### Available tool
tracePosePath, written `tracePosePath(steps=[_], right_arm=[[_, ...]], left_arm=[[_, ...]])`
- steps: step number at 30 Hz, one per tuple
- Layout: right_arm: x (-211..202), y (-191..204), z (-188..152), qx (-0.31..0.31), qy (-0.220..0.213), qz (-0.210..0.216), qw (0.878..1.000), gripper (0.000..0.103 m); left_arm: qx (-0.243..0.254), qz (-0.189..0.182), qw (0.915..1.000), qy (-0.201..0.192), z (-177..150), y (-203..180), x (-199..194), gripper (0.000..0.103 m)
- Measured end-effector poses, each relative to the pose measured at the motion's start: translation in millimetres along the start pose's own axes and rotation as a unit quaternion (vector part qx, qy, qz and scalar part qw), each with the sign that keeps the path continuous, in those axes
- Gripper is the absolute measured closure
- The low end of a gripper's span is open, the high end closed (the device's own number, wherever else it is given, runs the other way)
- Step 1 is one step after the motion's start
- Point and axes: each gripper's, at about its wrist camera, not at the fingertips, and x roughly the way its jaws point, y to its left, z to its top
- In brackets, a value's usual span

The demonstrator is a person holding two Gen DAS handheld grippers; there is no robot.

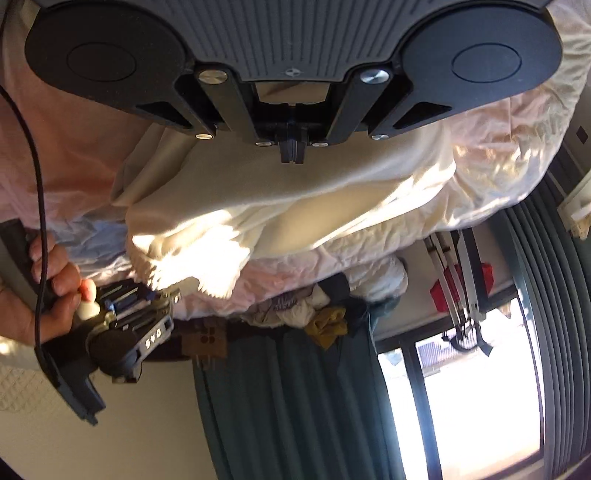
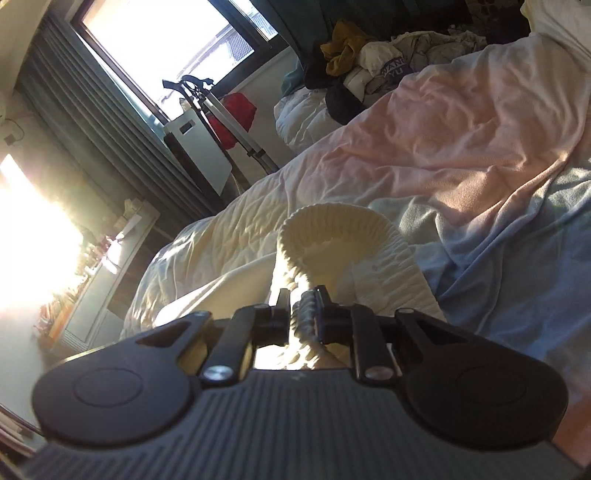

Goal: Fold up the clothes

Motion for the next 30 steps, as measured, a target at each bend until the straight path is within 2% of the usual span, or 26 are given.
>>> tracePosePath(steps=[1, 6, 10, 13, 17, 19, 22, 25, 27, 29, 30], right_arm=[[-3, 1, -1, 0.0, -0.007, 0.002, 1.0, 0.091], [-24, 4, -2, 0.011, -0.052, -0.006, 0.999, 0.092], [-47, 4, -4, 0.025, -0.087, -0.018, 0.996, 0.092], [-44, -5, -11, 0.031, -0.075, -0.066, 0.994, 0.092], [-21, -18, -28, 0.034, -0.034, -0.12, 0.992, 0.091], [-18, -21, -33, 0.036, -0.031, -0.124, 0.991, 0.089], [-29, -18, -32, 0.048, -0.041, -0.104, 0.993, 0.088], [-40, -9, -34, 0.051, -0.049, -0.098, 0.993, 0.085], [-49, -3, -38, 0.041, -0.055, -0.107, 0.992, 0.072], [-59, 2, -43, 0.026, -0.069, -0.121, 0.99, 0.052], [-65, 3, -46, 0.028, -0.075, -0.122, 0.989, 0.049]], left_arm=[[0.004, 0.003, 0.9999, -0.016, 3, 4, -8, 0.103], [-0.057, -0.009, 0.998, -0.028, 9, 31, -39, 0.103], [-0.081, -0.033, 0.9962, -0.002, 3, 34, -53, 0.103], [-0.087, -0.041, 0.9952, 0.018, -5, 35, -41, 0.103], [-0.097, -0.052, 0.993, 0.043, -16, 36, -26, 0.103], [-0.123, -0.058, 0.9902, 0.033, -16, 45, -28, 0.101], [-0.172, -0.062, 0.9827, 0.026, -16, 63, -30, 0.098], [-0.226, -0.057, 0.9721, 0.025, -19, 80, -27, 0.084], [-0.262, -0.054, 0.9634, 0.025, -20, 91, -24, 0.071], [-0.297, -0.05, 0.9534, 0.024, -22, 103, -22, 0.05], [-0.314, -0.049, 0.9479, 0.023, -23, 109, -21, 0.048]])
